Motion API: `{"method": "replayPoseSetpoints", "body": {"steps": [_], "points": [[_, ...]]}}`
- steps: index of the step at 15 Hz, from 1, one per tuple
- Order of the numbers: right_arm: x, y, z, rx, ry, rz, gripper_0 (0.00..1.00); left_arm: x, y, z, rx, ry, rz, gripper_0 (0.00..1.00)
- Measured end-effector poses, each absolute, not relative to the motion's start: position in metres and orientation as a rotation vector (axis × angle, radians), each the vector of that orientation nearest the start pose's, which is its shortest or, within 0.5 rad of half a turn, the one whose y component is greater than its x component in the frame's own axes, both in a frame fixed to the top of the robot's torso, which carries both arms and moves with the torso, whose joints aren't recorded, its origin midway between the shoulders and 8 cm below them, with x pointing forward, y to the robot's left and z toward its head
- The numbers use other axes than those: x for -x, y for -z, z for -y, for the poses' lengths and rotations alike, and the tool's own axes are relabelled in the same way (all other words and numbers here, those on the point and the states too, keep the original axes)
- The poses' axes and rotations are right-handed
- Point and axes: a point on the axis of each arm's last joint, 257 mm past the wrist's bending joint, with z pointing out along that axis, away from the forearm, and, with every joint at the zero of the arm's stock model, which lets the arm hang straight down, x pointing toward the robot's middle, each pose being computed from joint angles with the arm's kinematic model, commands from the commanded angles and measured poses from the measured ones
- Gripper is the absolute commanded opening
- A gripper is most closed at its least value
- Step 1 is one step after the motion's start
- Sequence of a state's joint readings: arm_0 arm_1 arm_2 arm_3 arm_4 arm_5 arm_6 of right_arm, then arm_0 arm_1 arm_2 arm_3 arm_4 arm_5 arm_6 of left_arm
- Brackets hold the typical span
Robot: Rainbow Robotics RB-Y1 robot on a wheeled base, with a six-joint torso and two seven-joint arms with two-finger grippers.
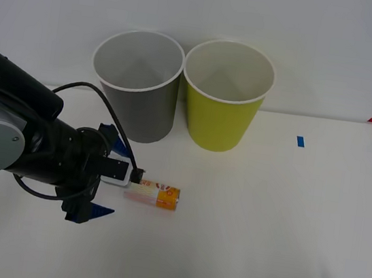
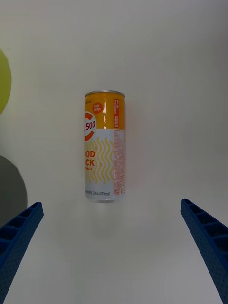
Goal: Put cans in the gray bin and PET bottles in the light green bin.
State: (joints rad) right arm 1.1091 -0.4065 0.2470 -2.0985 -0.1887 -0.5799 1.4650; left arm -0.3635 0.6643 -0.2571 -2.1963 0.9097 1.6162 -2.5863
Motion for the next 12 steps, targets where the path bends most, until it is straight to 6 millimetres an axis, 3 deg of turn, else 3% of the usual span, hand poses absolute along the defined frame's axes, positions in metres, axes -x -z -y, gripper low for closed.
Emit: {"method": "replayPoseSetpoints", "body": {"steps": [4, 9, 12], "points": [[-0.214, 0.242, 0.261, -0.047, -0.124, -1.612, 1.0, -0.402, 0.224, -0.113, -2.136, -0.075, -1.559, 1.0], [-0.214, 0.242, 0.261, -0.047, -0.124, -1.612, 1.0, -0.398, 0.229, -0.088, -2.214, -0.09, -1.503, 1.0], [-0.214, 0.242, 0.261, -0.047, -0.124, -1.612, 1.0, -0.401, 0.233, -0.084, -2.225, -0.139, -1.505, 1.0]]}}
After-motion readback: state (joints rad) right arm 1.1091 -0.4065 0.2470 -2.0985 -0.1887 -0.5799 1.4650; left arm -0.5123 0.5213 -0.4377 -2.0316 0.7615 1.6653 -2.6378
